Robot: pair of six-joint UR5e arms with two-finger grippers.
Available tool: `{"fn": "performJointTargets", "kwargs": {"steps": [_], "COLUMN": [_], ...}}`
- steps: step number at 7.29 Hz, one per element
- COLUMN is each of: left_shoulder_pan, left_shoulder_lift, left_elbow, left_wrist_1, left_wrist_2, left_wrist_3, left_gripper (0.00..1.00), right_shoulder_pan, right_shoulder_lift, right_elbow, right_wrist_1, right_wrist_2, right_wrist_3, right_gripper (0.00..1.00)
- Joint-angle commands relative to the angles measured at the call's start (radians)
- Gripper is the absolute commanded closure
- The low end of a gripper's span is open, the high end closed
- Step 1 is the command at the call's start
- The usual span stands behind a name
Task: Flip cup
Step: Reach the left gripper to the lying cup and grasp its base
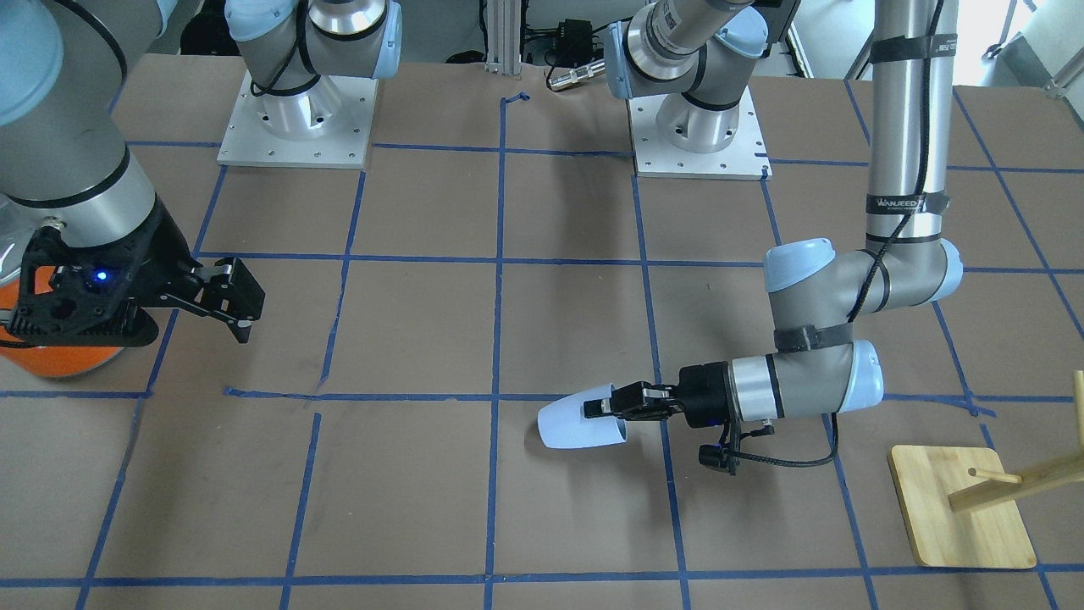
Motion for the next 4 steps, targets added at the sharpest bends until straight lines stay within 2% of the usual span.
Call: {"fn": "performJointTargets", "kwargs": {"steps": [1,2,3,4], "left_shoulder_pan": [-0.009,-0.023,-0.073,-0.113], "left_shoulder_lift": [0.037,0.060,0.089,0.093], "left_elbow": [0.026,0.071,0.139,0.222], "left_wrist_1": [0.021,0.100,0.110,0.110], "left_wrist_2": [0.005,0.143,0.307,0.527], "left_wrist_3": [-0.132,-0.260,-0.319,-0.324], "left_gripper": [1.00,1.00,1.00,1.00], "right_shoulder_pan": [0.000,0.003,0.001,0.003], "right_shoulder_lift": [-0.006,-0.012,-0.024,-0.024], "right_elbow": [0.000,-0.002,0.000,-0.005], "right_wrist_1": [0.011,0.043,0.068,0.091], "right_wrist_2": [-0.009,-0.008,-0.011,-0.011], "right_wrist_3": [0.000,0.001,0.001,0.003], "right_gripper": [0.00,0.00,0.00,0.00]}}
